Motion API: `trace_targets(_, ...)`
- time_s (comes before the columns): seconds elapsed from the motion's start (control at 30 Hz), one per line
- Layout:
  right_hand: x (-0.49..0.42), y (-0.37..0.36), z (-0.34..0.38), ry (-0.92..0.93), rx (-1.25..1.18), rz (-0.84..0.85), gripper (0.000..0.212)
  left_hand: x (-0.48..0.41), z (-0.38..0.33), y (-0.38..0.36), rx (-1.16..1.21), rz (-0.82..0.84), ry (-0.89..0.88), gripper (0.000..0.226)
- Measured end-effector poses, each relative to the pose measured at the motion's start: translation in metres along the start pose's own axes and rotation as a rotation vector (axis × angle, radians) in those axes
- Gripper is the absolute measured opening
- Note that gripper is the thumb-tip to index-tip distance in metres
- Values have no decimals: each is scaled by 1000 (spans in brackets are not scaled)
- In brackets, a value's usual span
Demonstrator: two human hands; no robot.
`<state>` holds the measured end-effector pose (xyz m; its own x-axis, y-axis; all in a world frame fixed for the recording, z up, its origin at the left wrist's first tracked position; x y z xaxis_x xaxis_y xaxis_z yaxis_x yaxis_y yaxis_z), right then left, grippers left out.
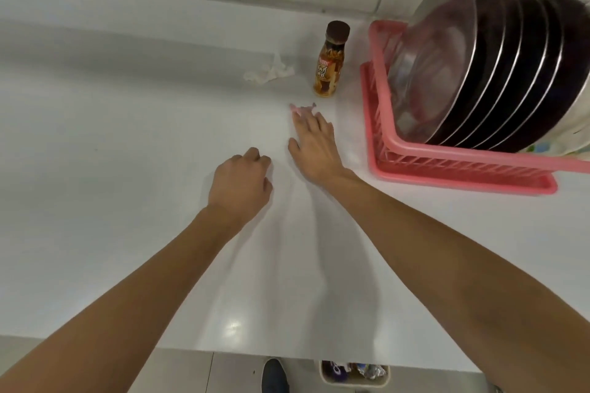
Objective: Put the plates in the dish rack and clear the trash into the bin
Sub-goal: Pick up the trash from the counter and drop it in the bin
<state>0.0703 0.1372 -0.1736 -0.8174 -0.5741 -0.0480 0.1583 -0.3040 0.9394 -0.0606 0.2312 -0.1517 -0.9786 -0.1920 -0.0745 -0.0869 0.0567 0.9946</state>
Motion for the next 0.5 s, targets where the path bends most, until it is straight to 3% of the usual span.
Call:
trace_targets(0.2, 0, -1, -10, 27, -167, -230, 31, -17, 19, 10, 157, -53, 15, 27)
trace_targets(0.4, -3, -3, -16, -46, -331, -207, 16, -96, 39, 27, 467, -120, 164, 24)
trace_targets(0.5, -4, -3, -19, -100, -418, -178, 14, -137, 38, 25, 449, -171, 120, 33)
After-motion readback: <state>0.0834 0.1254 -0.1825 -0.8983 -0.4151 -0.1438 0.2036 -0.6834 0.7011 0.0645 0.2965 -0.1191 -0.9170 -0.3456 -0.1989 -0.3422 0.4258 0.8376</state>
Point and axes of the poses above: each hand's wrist, its own x-axis away from the middle knuckle, its own y-axis out of the back of the hand, z = x × y, the point moved 4 cm from there along -x, towards the middle knuckle, and after that the axes turned 2 degrees about -y, right-handed, at the moved point
